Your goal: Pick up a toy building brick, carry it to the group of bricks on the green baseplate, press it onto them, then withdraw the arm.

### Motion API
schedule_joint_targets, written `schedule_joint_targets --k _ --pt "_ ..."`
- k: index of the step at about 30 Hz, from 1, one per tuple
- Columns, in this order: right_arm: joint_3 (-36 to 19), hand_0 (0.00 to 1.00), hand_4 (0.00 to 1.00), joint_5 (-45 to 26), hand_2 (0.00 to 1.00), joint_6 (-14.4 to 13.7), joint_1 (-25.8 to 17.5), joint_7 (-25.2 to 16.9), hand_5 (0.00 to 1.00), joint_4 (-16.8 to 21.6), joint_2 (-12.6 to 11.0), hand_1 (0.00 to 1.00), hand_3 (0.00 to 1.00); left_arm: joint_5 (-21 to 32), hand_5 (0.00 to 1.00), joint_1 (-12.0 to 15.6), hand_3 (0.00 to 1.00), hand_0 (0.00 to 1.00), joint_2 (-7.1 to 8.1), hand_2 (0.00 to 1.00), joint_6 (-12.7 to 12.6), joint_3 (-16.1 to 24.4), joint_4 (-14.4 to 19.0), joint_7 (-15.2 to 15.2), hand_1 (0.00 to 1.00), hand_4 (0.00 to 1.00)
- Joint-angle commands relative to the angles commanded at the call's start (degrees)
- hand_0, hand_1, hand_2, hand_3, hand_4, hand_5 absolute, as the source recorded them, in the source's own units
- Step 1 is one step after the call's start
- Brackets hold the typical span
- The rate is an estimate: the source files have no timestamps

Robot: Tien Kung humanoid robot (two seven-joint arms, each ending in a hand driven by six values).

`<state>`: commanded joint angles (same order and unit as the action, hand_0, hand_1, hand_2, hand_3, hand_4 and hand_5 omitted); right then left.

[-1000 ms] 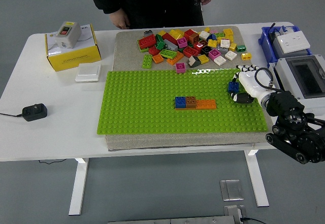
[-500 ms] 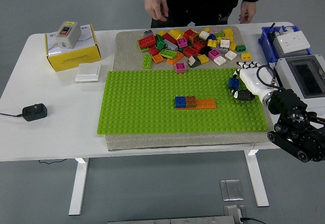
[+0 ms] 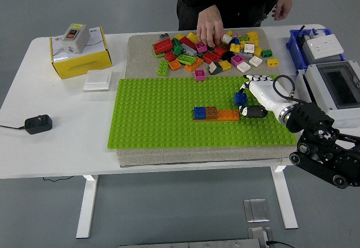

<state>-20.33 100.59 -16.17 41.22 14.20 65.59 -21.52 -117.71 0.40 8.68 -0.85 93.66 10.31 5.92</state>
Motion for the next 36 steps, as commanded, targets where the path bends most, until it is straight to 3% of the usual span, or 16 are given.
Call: schedule_joint_targets --k 4,10,25,36 --pt "0.4 0.998 0.420 0.8 0.998 -0.7 -1.1 0.0 0.325 3.2 1.7 0.998 0.570 -0.4 0.704 0.1 0.722 0.636 -0.06 0.587 0.1 0.4 0.0 0.0 0.607 0.413" --pt "0.9 0.998 0.423 2.5 0.998 -1.1 -1.4 -0.1 0.326 2.8 2.8 0.998 0.571 -0.6 0.706 0.0 0.721 0.637 0.06 0.586 0.2 0.6 0.0 -0.2 0.607 0.414" --pt "-0.1 0.998 0.436 4.0 0.998 -1.1 -1.7 -0.6 0.340 2.5 1.2 0.998 0.571 -0.6 0.709 0.1 0.721 0.636 -0.06 0.585 0.3 0.6 0.0 -0.2 0.607 0.417" --pt "0.6 0.998 0.446 3.6 0.998 -1.0 -2.1 -1.4 0.350 -0.1 1.3 0.998 0.577 -1.4 0.713 0.4 0.721 0.636 -0.06 0.585 0.4 1.5 0.0 -0.3 0.607 0.421"
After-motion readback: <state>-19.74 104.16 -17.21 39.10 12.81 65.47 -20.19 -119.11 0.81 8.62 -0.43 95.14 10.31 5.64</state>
